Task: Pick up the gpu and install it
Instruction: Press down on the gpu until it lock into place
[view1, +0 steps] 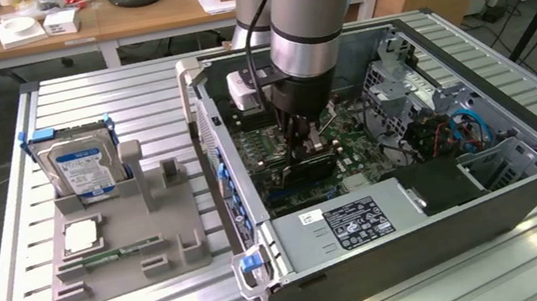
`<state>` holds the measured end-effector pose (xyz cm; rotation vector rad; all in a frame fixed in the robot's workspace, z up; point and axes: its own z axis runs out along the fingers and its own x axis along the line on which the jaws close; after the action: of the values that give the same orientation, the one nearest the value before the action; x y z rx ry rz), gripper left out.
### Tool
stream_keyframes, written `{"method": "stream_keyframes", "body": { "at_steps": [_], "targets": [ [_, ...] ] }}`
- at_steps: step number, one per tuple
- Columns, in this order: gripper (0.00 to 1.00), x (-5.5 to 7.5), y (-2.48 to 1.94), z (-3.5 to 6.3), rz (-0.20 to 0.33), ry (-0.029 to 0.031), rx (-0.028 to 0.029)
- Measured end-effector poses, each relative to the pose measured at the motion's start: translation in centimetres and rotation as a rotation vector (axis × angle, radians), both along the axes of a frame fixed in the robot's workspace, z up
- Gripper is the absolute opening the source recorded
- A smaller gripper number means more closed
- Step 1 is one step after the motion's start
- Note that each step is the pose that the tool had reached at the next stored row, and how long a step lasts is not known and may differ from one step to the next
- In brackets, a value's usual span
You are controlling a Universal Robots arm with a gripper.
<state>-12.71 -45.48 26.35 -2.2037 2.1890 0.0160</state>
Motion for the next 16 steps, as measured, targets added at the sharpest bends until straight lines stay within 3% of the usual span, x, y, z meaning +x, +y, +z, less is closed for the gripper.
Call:
{"method": "stream_keyframes", "body": {
  "at_steps": [10,16],
  "targets": [
    [0.1,0.0,0.0,1.05,0.0,0.0,0.0],
    [0.1,0.0,0.0,2.19,0.0,0.0,0.0]
  ]
}}
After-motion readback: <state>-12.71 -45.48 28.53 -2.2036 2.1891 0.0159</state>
